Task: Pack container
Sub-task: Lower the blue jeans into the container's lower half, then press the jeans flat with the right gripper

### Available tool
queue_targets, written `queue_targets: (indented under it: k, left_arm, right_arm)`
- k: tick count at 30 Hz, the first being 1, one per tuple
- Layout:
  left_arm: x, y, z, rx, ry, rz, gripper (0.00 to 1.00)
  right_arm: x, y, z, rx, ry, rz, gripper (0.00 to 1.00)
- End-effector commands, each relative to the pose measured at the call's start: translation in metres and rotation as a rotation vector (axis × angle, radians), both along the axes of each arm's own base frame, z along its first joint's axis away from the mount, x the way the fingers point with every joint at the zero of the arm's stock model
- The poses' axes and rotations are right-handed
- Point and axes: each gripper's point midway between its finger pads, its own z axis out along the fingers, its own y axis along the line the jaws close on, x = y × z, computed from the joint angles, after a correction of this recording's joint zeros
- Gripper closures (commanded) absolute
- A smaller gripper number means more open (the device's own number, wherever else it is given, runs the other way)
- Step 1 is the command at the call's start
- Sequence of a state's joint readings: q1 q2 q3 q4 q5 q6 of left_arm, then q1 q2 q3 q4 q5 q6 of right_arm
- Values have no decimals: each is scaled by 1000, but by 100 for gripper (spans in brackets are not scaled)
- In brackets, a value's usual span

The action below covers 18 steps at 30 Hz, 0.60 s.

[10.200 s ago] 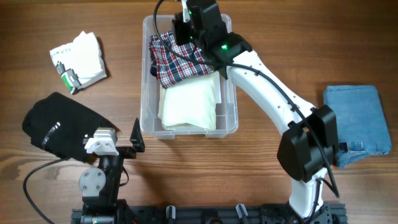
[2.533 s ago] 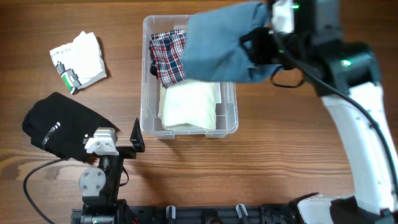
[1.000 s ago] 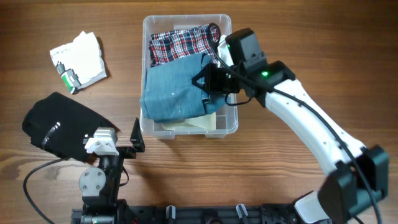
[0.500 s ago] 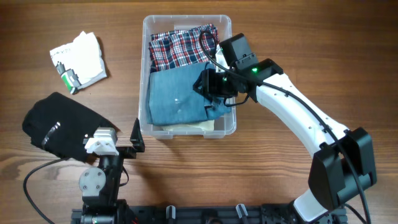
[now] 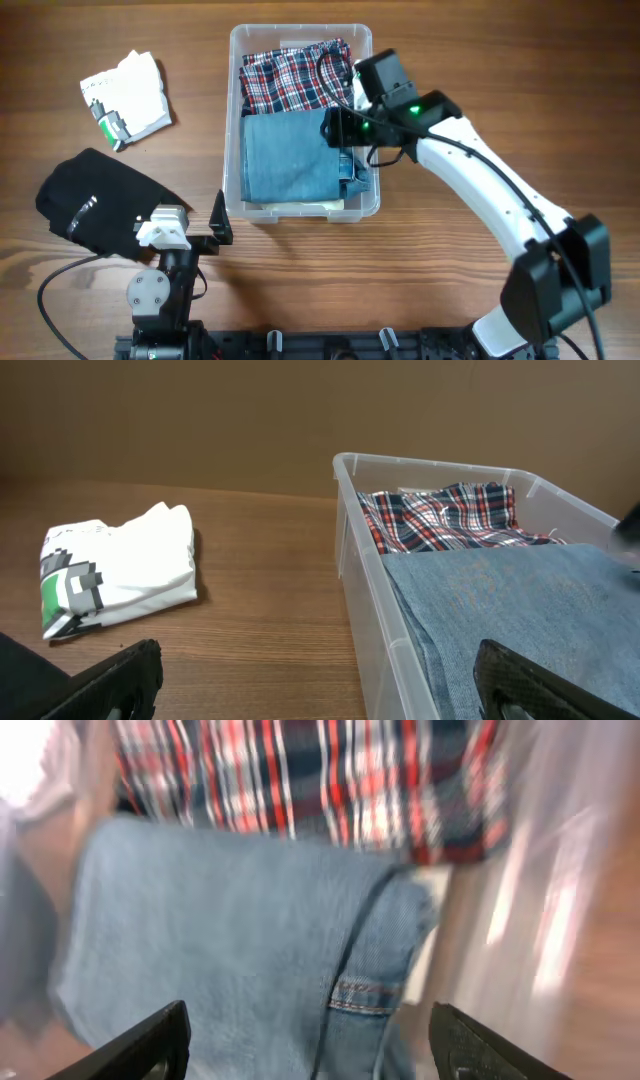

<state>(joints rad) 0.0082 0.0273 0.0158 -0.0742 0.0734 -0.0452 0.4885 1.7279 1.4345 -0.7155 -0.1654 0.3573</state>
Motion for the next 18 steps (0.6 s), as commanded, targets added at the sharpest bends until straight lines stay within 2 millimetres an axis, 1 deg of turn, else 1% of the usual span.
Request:
queue_targets:
  k: [1, 3, 5, 6, 7, 9, 10, 11, 12, 14, 15, 18]
  left_arm:
    - [0, 0, -3, 15, 6, -3, 0]
    - [0, 0, -3, 15, 7, -3, 0]
    - [0, 0, -3, 15, 6, -3, 0]
    - [0, 0, -3, 15, 6, -3, 0]
    - [0, 0, -4, 15, 7, -3, 0]
    - [0, 0, -3, 15, 7, -3, 0]
    - [0, 0, -3, 15, 6, -3, 0]
    - [0, 0, -3, 15, 7, -3, 0]
    - [0, 0, -3, 15, 6, -3, 0]
    - [0, 0, -3, 15, 6, -3, 0]
    - [0, 0, -3, 15, 7, -3, 0]
    - [0, 0, -3, 15, 6, -3, 0]
  right_arm:
    - [15, -8, 94, -7, -251, 3, 27]
    - [11, -6, 107, 7, -264, 15, 36]
    - [6, 0, 109, 16, -260, 38, 52]
    - [1, 5, 107, 13, -253, 59, 66]
    - [-2, 11, 103, 5, -244, 77, 75]
    - [-10, 25, 95, -2, -231, 117, 91]
    - [-13, 30, 93, -5, -229, 130, 95]
    - [-16, 39, 86, -16, -223, 149, 96]
    - [-18, 43, 83, -26, -222, 157, 96]
    - [-20, 53, 68, -83, -218, 166, 96]
    - [-20, 55, 62, -108, -216, 166, 96]
    - [-20, 59, 30, -208, -187, 165, 96]
